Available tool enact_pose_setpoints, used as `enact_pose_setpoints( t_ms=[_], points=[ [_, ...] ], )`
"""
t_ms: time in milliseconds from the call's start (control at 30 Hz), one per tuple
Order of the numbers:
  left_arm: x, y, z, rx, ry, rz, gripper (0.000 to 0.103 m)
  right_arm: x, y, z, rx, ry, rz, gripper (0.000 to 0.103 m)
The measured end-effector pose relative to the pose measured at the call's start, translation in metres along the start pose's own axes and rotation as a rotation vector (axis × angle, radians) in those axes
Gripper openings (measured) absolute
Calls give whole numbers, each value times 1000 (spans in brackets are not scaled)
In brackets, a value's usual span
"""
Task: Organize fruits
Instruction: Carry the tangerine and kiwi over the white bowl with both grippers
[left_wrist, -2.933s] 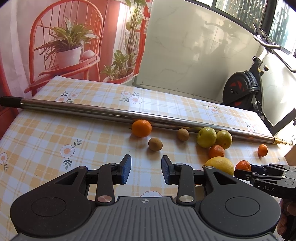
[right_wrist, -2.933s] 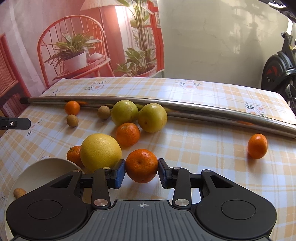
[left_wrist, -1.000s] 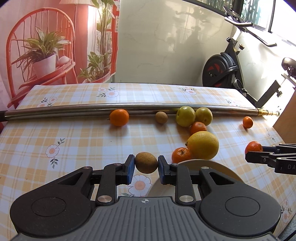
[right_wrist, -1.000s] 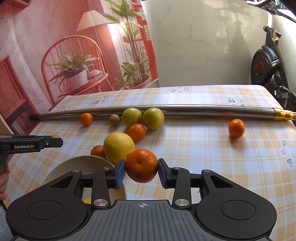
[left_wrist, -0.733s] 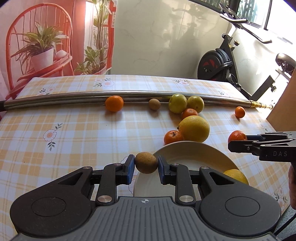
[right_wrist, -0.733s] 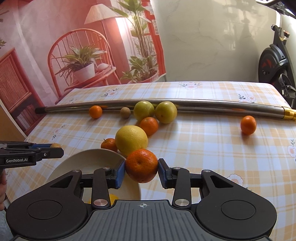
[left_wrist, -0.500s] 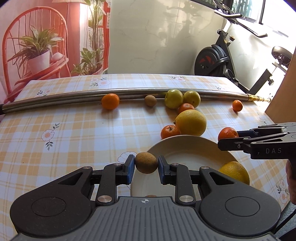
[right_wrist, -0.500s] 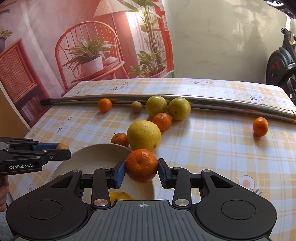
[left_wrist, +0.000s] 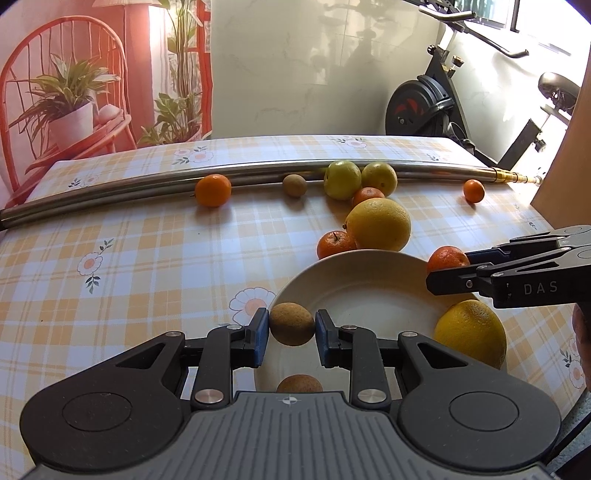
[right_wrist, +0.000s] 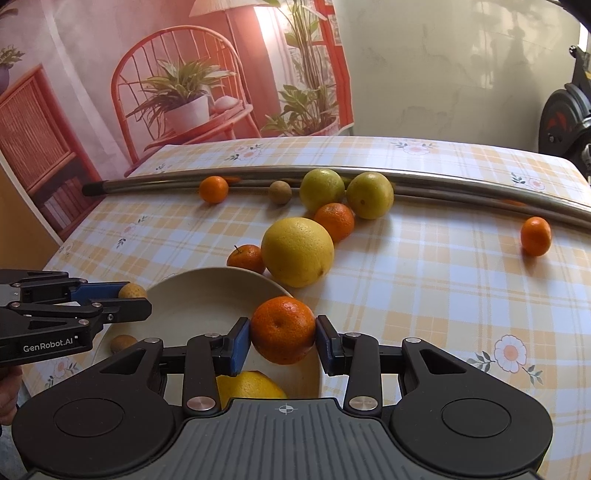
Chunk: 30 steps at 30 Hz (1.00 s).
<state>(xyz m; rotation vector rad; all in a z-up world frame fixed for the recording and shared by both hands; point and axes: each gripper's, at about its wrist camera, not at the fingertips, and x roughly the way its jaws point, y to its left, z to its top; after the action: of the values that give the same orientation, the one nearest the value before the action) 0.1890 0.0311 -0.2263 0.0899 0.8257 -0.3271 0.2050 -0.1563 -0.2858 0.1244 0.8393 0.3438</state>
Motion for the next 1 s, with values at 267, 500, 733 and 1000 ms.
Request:
enact_pose_setpoints(
  t_ms=[267,500,733,1000],
  points=[
    [3,-3,-1,14,-1,14,28,1,0,1,0,4,-1,35],
    [3,-1,-1,4,6,36,30,1,0,1,-2,8,-4,35],
    [3,1,-1,-8,10,31,30,3,0,-1,-2,19,-14,35],
    [5,6,-4,-23,24,59,30,1,0,0,-2,23,-16,36]
  ],
)
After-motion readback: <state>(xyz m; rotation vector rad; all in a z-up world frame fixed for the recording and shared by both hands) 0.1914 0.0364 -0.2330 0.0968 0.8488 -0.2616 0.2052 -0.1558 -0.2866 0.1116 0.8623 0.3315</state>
